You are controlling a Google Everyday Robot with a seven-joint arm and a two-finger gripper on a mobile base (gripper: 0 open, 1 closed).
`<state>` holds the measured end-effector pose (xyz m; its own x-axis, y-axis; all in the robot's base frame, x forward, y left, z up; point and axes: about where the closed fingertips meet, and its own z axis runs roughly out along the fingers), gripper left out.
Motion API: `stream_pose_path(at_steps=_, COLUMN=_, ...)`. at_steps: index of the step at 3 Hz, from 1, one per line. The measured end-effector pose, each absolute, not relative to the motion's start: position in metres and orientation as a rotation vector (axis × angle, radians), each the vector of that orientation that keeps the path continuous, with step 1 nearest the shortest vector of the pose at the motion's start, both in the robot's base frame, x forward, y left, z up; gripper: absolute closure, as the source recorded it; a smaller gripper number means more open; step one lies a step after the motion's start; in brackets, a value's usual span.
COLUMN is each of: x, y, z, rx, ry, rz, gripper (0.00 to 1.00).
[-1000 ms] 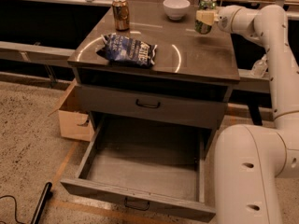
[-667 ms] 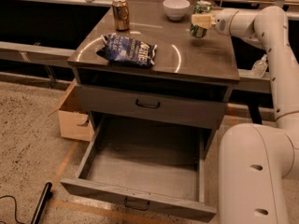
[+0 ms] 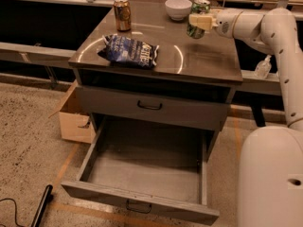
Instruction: Place green can into middle drawer
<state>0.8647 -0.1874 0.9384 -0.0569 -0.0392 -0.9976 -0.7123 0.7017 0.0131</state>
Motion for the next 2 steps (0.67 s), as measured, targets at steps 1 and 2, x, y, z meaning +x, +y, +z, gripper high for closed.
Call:
stream_pose_path(at_steps=1, x=0.832, y=-0.175, z=0.938, rx=-0.713, ry=1.493, rz=0.651, gripper=1.0)
stream_pose_path(at_steps=2, x=0.797, y=-0.157, z=0.93, rx=-0.764, ry=1.458, rz=0.698, gripper=1.0)
